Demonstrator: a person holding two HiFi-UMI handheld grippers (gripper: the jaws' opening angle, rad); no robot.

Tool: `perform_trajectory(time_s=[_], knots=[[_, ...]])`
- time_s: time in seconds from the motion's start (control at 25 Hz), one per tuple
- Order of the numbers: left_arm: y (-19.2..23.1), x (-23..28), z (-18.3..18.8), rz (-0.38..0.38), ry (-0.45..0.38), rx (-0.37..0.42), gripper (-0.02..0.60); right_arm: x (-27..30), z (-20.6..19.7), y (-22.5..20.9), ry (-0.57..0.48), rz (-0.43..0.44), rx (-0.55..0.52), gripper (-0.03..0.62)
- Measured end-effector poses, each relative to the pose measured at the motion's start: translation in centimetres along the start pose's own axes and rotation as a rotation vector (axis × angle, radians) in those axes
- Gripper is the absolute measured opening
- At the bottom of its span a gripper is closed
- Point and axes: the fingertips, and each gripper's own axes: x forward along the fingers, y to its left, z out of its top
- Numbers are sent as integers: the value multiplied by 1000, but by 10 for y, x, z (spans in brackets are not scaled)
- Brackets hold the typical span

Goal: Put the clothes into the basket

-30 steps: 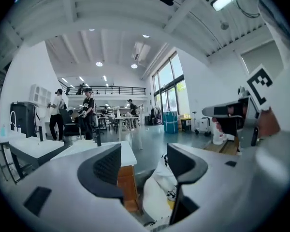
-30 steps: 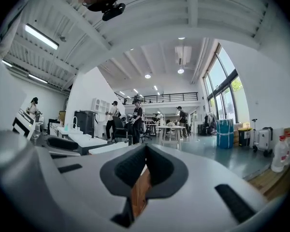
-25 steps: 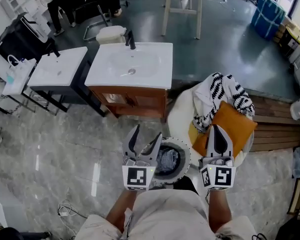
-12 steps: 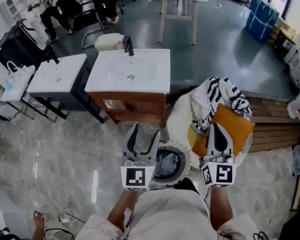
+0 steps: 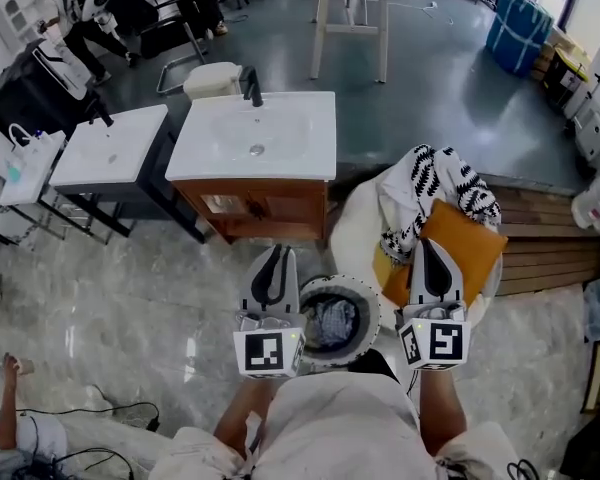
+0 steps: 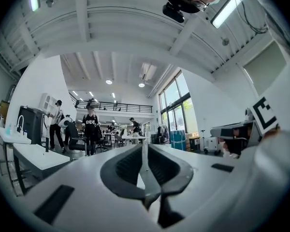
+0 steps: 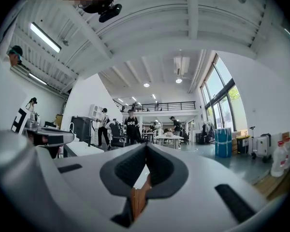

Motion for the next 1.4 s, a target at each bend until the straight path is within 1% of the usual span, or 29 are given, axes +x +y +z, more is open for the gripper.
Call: perform_trajectory(time_s=[0.04, 0.08, 0.32, 0.52, 0.8, 1.4], knots=[[1, 0, 1, 5, -1, -8, 15, -1, 1, 0, 0, 0, -1, -11], [1, 0, 1, 8, 0, -13, 8, -1, 1, 0, 2, -1, -1, -11], [0, -1, -5, 7, 13, -23, 8, -3, -4, -2, 8, -4, -3, -11], [2, -3, -7, 20, 19, -24, 8, -4, -7, 2, 18, -12, -56, -11], [3, -2, -11, 29, 30, -26, 8, -6, -4, -2, -2, -23, -43, -12], [5, -5, -14, 35, 33, -42, 8, -7, -6, -2, 7, -22, -50, -12]])
